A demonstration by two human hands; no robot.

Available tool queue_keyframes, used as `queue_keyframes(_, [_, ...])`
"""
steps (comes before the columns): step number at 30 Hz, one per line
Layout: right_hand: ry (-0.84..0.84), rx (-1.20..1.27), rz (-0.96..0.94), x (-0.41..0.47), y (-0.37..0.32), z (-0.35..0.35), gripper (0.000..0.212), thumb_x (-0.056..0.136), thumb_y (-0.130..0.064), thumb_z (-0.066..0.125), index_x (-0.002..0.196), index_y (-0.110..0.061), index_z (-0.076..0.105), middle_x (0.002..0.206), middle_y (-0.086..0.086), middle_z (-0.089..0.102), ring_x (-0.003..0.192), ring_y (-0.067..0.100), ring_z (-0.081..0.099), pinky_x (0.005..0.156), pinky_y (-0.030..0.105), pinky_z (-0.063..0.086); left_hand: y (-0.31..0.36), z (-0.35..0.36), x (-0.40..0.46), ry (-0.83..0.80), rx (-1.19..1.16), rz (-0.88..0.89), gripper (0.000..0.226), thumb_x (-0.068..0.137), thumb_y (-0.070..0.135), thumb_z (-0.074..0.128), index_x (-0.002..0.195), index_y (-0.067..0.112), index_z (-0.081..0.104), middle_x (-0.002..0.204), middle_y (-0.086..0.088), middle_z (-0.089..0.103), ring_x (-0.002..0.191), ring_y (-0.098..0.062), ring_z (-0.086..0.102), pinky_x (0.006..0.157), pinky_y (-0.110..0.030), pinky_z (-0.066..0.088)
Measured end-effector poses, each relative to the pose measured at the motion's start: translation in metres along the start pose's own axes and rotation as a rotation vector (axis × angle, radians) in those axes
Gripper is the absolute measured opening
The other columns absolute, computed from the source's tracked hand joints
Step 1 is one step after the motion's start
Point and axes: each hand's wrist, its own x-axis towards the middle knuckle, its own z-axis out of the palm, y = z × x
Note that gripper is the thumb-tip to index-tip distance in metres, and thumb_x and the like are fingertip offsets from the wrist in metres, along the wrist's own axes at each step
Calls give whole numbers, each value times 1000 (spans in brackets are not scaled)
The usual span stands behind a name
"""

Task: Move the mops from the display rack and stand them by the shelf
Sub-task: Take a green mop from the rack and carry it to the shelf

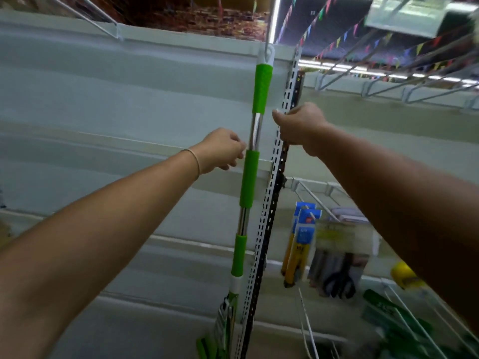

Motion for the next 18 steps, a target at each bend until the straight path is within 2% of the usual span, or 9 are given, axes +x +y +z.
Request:
queue_keyframes(2, [-2, 7, 24, -16, -4, -13, 58, 98, -46, 53, 123, 5, 59, 118, 18, 69, 101, 31, 69, 92, 34, 55, 10, -5, -11, -17, 34, 49, 18, 96, 22, 49, 88, 16, 63, 97, -11, 70, 77, -23, 66, 71, -36, 57])
queue_keyframes(3, [0, 3, 23, -24, -6, -19, 58, 98, -46, 52, 122, 6, 60, 111, 15, 70, 89, 26, 66, 84, 29, 53, 16, -7, -17, -30, 54, 75, 18, 96, 24, 49, 89, 16, 63, 96, -12, 70, 77, -22, 65, 72, -37, 57])
queue_keyframes(5, [43, -31, -17, -41, -9, -29, 57, 98, -45, 53, 116, 8, 65, 99, 19, 70, 77, 23, 57, 77, 37, 54, 27, -9, -31, -39, 103, 147, 22, 97, 30, 49, 94, 14, 65, 96, -11, 69, 79, -22, 64, 72, -39, 57])
queue_keyframes(7, [99, -57, -33, -60, -12, -35, 55, 98, -44, 55, 109, 8, 68, 105, 26, 71, 76, 25, 57, 84, 45, 56, 39, -9, -46, -17, 179, 257, 28, 97, 34, 48, 98, 12, 65, 94, -7, 68, 80, -18, 63, 66, -33, 52])
queue_keyframes(11, [192, -209, -52, -99, -10, -41, 47, 97, -47, 53, 90, -5, 73, 90, 16, 73, 87, 31, 69, 83, 47, 56, 55, 1, -74, 31, 303, 449, 33, 98, 39, 45, 96, 14, 66, 91, -5, 66, 83, -19, 59, 68, -27, 39])
queue_keyframes(15, [276, -521, -103, -138, 9, -53, 49, 97, -50, 48, 110, -8, 72, 111, 13, 73, 104, 31, 65, 87, 34, 49, 69, 28, -92, 41, 194, 569, 32, 98, 40, 45, 96, 15, 65, 85, -2, 60, 83, -18, 52, 69, -27, 35])
queue_keyframes(18, [303, -619, -56, -166, 27, -79, 52, 97, -53, 46, 120, -12, 66, 120, 10, 70, 113, 30, 62, 89, 33, 45, 91, 55, -107, -16, 75, 637, 33, 99, 38, 44, 101, 14, 66, 83, 0, 58, 83, -20, 52, 69, -27, 33])
